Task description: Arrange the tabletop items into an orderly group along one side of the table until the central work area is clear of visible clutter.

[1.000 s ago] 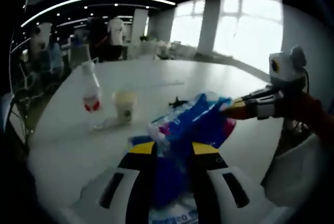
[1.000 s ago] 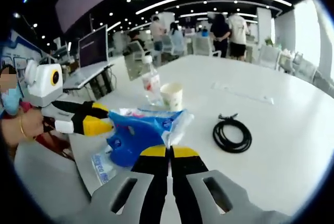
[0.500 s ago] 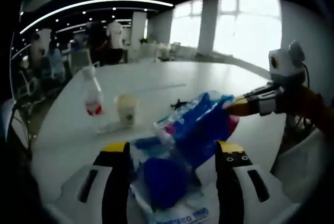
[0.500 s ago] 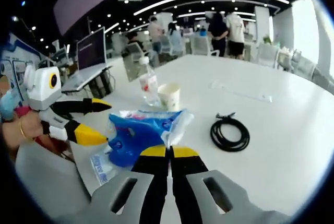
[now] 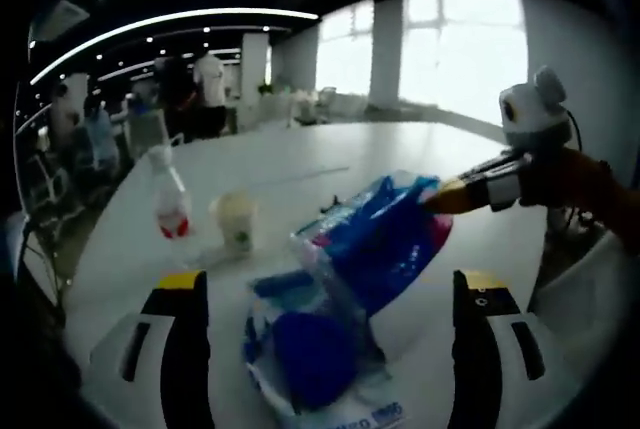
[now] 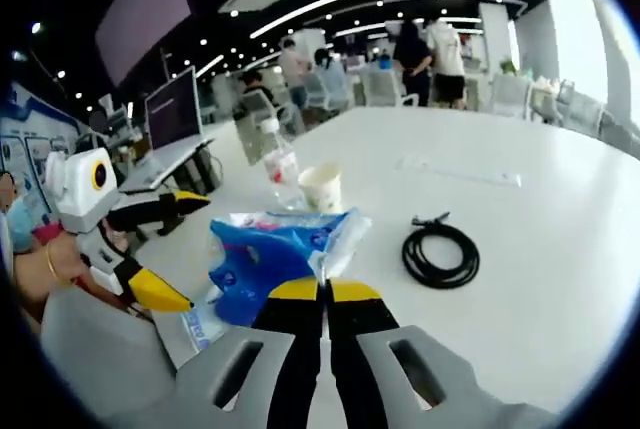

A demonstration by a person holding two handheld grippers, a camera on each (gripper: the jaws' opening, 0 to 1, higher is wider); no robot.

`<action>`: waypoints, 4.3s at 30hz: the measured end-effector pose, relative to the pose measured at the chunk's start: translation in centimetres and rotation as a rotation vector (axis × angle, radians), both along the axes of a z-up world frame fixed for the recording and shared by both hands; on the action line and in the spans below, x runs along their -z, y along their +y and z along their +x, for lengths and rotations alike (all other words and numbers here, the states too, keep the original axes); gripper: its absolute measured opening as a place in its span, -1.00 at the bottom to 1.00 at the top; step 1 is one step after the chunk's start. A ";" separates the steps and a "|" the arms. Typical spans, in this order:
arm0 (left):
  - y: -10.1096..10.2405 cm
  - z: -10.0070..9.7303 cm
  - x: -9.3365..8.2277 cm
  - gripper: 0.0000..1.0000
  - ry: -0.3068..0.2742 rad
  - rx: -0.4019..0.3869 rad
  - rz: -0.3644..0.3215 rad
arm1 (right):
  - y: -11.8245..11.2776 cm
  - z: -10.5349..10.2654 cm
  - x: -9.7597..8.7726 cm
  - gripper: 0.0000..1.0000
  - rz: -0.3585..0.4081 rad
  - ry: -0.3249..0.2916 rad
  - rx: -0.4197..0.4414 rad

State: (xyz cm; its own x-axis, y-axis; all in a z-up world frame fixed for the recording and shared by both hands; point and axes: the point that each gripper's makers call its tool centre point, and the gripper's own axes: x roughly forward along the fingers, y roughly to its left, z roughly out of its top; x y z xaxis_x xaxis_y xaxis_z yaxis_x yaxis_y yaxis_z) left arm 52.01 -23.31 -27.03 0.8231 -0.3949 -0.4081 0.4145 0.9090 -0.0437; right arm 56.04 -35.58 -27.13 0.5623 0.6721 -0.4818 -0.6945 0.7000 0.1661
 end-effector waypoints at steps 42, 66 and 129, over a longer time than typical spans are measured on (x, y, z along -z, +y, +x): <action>-0.3 -1.0 -0.2 0.99 0.012 0.043 0.048 | -7.7 5.3 -3.6 -0.98 -0.032 -0.084 0.059; 0.8 -0.5 0.1 0.97 0.008 0.004 0.069 | -15.0 11.0 -1.3 -0.98 -0.172 -0.125 0.118; 3.2 -0.2 2.3 0.97 0.077 -0.056 0.148 | -23.6 16.6 11.5 -0.82 -0.316 0.093 0.289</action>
State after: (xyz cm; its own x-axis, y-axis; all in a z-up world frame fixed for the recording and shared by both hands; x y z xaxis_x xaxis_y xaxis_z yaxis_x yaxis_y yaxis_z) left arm 51.80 -20.14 -29.34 0.8064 -0.2807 -0.5206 0.3639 0.9293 0.0626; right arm 72.60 -59.15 -38.60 0.6499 0.3049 -0.6962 -0.4548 0.8899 -0.0348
